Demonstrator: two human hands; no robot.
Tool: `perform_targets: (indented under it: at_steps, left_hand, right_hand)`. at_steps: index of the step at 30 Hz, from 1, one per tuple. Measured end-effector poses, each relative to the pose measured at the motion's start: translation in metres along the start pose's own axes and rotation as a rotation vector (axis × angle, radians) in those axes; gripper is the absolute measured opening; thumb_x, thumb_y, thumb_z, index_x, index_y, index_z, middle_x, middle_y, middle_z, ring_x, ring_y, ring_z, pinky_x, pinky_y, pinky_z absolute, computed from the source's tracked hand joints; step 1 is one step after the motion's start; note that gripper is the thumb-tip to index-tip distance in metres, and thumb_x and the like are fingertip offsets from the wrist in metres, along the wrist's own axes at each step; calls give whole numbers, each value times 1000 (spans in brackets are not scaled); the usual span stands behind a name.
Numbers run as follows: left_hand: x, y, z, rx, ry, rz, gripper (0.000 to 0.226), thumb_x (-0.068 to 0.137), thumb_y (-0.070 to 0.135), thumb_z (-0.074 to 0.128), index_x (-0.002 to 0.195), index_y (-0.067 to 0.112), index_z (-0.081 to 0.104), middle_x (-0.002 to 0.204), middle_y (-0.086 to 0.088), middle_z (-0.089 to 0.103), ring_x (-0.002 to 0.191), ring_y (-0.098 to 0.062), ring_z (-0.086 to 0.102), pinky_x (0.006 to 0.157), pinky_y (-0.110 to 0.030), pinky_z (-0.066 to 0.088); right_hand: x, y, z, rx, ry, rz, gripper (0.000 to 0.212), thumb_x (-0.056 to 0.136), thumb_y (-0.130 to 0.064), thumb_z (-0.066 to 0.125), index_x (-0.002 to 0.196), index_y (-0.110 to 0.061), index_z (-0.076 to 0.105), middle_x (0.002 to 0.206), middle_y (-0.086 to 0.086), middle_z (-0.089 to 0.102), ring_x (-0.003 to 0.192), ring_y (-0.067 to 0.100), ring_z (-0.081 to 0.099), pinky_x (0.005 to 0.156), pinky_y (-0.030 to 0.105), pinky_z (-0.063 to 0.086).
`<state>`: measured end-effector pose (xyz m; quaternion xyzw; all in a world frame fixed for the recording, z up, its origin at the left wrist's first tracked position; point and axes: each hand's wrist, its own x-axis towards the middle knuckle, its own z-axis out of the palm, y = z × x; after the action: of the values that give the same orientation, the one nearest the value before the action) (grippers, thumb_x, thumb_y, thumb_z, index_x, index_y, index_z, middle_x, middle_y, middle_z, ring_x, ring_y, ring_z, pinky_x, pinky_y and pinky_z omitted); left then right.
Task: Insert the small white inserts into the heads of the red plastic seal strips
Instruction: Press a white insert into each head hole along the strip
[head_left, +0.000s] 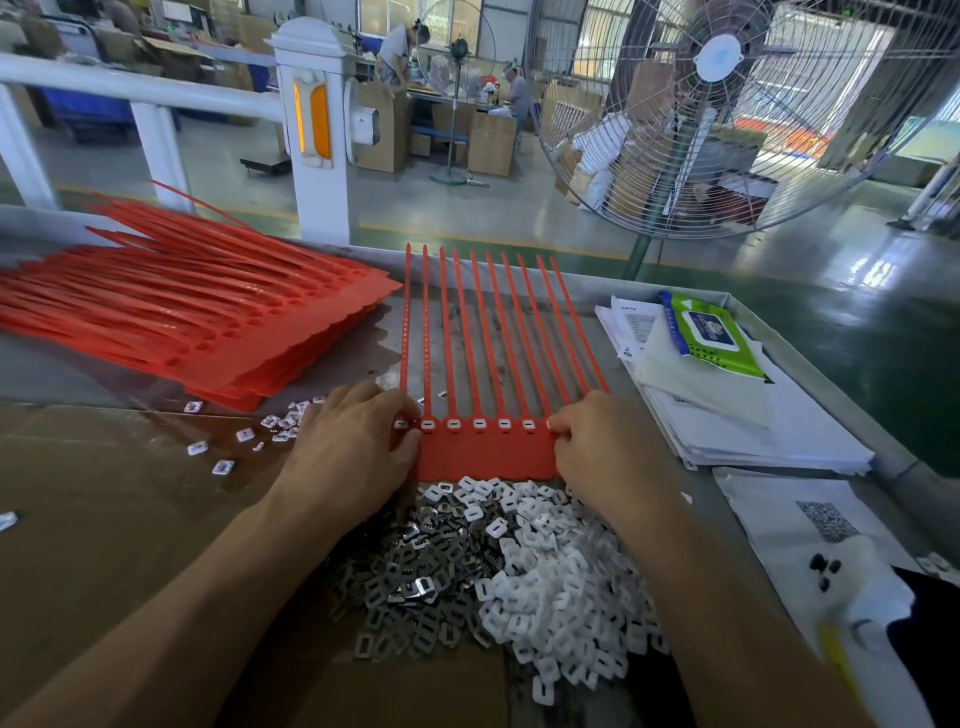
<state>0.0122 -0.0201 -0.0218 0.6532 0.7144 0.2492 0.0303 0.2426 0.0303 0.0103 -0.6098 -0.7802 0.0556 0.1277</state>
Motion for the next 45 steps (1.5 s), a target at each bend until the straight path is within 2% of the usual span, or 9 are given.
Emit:
perform_targets:
  at_steps: [6,11,15,18,22,25,35,39,45]
  left_hand:
    - [-1,-1,-1,-4,-11,-4,25,95,42,57,119,35,63,123,7,58,122,-20,47,106,-42,33]
    - [-2,0,-2,-12,-13,-3,25,95,41,57,119,35,63,123,7,58,121,-20,48,106,-42,34]
    - [-1,-1,-2,-8,-14,-1,26,95,40,58,120,35,64,122,6,59,121,-20,49,106,-42,36]
    - [-1,-1,-2,-12,-12,-2,26,95,40,58,120,35,64,122,7,58,121,-20,48,107,-42,35]
    - [-1,-1,-2,-10,-13,5,25,95,41,58,119,35,64,121,8,58,121,-20,49,106,-43,36]
    - [0,-2,-2,-15,-12,4,24,95,41,58,117,36,64,120,8,58,120,-20,49,105,-43,36]
    - [0,-1,-2,-21,-1,5,23,94,40,59,115,36,65,118,8,59,118,-20,50,104,-44,37]
    - [0,-1,-1,-24,1,8,23,94,41,59,116,36,64,117,9,59,117,-19,50,104,-43,37]
    - [0,-1,-2,-17,-3,12,24,95,42,58,118,36,64,117,9,59,117,-18,50,105,-44,37]
  right_hand:
    - [-3,-17,-7,-196,-26,7,27,91,-4,49,102,-11,72,103,5,56,81,25,51,68,33,41]
    - [-8,-13,-3,-137,-37,23,21,92,-5,48,80,-15,62,83,0,47,73,21,51,58,27,33]
    - [-6,-1,-3,104,31,10,24,100,-14,55,107,-17,78,106,1,71,93,20,68,84,37,56]
    - [-7,-1,-8,192,48,-37,18,100,-23,63,97,-24,80,94,-10,75,84,8,68,82,38,58]
    - [-14,-3,-15,314,-193,-147,9,91,-42,76,87,-35,80,80,-26,71,80,-15,62,65,14,42]
    - [-16,-5,-16,360,-329,-191,13,85,-45,81,82,-33,77,79,-29,70,72,-13,63,65,16,41]
    - [-16,-8,-10,399,-365,-131,16,85,-39,84,79,-28,74,71,-19,71,61,-5,63,63,23,45]
    - [-17,-6,-10,522,-306,-114,12,89,-37,79,82,-29,73,78,-15,72,64,-1,65,64,25,49]
    - [-5,9,-8,674,42,60,9,93,-25,75,85,-30,74,70,-16,70,59,-4,61,58,18,45]
